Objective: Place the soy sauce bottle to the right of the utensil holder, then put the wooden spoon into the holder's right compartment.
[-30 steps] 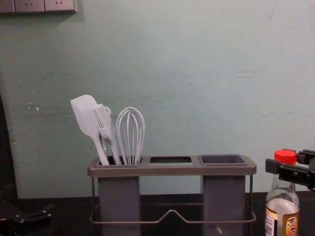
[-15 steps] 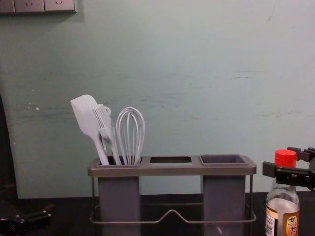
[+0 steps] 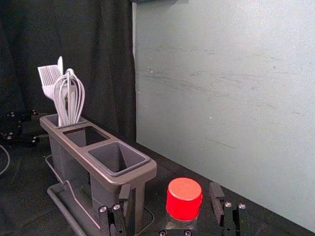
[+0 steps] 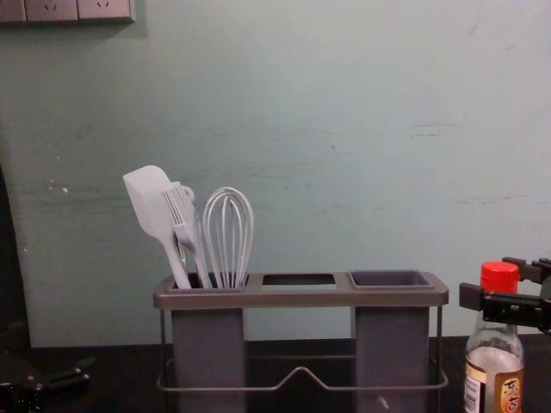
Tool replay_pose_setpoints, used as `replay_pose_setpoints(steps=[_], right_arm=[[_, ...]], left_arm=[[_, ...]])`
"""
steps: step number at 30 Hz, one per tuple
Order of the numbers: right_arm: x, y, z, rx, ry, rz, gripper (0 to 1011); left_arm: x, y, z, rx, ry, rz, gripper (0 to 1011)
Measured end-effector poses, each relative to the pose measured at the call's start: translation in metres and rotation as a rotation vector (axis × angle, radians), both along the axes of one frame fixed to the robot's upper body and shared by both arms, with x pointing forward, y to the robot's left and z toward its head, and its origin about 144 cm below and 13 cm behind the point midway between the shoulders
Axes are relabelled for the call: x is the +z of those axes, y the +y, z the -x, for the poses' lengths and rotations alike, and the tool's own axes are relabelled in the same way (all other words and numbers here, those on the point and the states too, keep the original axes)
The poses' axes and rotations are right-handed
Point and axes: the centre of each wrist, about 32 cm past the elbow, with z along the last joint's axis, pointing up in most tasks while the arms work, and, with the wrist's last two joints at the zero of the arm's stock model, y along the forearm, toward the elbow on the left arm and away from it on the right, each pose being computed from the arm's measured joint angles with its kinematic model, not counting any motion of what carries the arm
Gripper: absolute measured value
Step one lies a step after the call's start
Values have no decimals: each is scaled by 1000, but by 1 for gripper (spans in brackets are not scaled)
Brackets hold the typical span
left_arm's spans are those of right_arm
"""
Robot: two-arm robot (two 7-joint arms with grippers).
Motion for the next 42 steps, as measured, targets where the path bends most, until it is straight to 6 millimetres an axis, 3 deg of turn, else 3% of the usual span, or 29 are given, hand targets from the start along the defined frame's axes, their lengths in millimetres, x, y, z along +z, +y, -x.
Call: replay_pose_setpoints(steps=[10, 18, 23, 27, 33, 42], right_arm=[[18, -5, 10, 10, -17, 5, 1000], [50, -7, 25, 15, -39, 20, 1000], [77, 1, 43, 82, -36, 65, 1000], [87, 7, 55, 113, -26, 87, 1000], [104, 27, 74, 154, 112, 166, 1000], [118, 53, 74, 161, 404, 324, 1000]], left_arm=[[0, 0, 0, 0, 0, 0, 1005], [0, 0, 0, 0, 0, 0, 1005], [0, 0, 0, 0, 0, 0, 1005], [0, 0, 0, 0, 0, 0, 1005], [0, 0, 0, 0, 0, 0, 1005], [0, 0, 0, 0, 0, 0, 1005]])
